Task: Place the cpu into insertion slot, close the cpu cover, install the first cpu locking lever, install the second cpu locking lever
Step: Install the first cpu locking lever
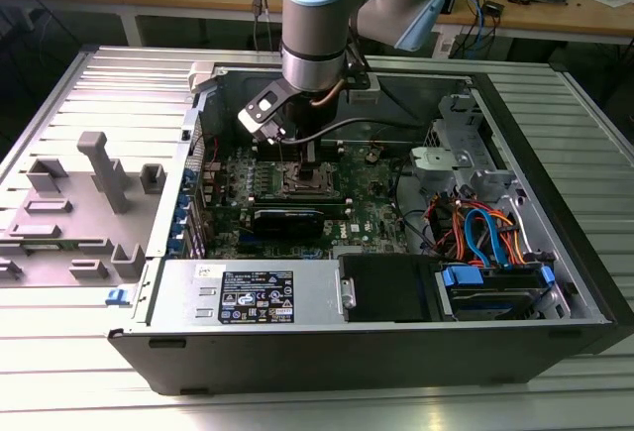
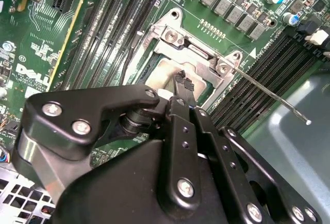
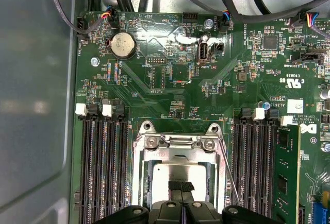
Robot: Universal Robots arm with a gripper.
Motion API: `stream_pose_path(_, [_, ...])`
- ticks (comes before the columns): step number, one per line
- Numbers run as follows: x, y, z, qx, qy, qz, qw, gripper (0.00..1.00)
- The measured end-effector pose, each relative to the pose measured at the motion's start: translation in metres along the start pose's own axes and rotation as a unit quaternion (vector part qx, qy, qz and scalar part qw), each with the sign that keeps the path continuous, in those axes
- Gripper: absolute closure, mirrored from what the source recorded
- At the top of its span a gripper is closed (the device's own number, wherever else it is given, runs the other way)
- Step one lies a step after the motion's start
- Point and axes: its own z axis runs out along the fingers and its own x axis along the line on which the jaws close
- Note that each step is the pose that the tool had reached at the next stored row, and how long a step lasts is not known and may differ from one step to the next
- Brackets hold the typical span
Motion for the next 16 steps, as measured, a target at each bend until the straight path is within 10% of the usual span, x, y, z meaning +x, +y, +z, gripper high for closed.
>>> stream_pose_path(16, [-0.0002,0.0001,-0.0095,0.0005,0.0035,0.0,0.99999,0.89])
